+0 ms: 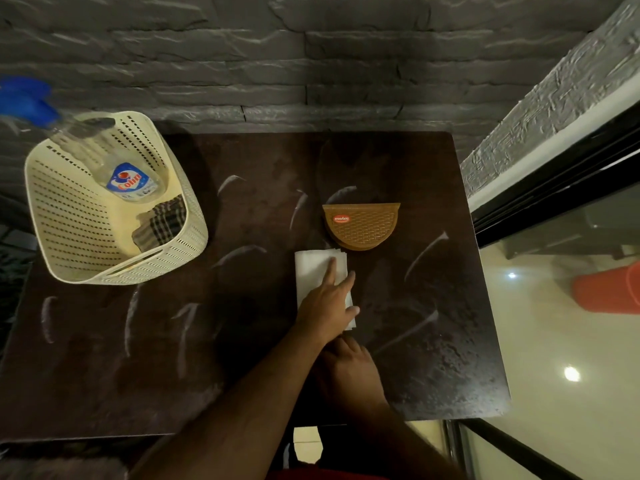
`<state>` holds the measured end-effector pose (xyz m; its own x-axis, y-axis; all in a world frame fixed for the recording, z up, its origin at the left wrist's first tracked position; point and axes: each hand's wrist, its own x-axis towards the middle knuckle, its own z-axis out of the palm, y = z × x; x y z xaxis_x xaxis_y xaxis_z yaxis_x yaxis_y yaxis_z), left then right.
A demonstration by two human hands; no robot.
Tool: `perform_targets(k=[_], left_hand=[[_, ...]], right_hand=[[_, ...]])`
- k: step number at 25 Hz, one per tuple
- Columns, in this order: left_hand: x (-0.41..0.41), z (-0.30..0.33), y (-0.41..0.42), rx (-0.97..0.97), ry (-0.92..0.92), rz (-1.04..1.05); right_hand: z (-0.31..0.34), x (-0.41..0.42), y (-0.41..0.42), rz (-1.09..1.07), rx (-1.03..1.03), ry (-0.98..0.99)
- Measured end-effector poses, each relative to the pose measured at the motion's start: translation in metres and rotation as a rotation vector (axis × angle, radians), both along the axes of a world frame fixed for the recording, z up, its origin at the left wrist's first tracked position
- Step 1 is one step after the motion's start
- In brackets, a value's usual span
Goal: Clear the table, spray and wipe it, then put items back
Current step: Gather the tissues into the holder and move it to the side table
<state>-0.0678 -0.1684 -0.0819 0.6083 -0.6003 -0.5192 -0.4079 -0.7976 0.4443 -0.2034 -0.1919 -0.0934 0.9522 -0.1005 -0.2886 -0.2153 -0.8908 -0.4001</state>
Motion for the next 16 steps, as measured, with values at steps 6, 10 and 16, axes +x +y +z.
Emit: perform_targets(k=[6, 10, 16], left_hand=[[0.007, 0.008, 0.033, -0.21, -0.187, 0.227], [0.024, -0.004, 0.054, -0.028, -0.397, 0.033], [0.038, -0.028, 0.063, 0.193, -0.27, -0.235]], right_hand=[[0.014, 0.011, -0.037, -0.313, 0.005, -0.213], [0.008, 0.078, -0.027, -0.177, 0.008, -0.3], [-0.041, 0.095, -0.049, 0.076, -0.157, 0.141]])
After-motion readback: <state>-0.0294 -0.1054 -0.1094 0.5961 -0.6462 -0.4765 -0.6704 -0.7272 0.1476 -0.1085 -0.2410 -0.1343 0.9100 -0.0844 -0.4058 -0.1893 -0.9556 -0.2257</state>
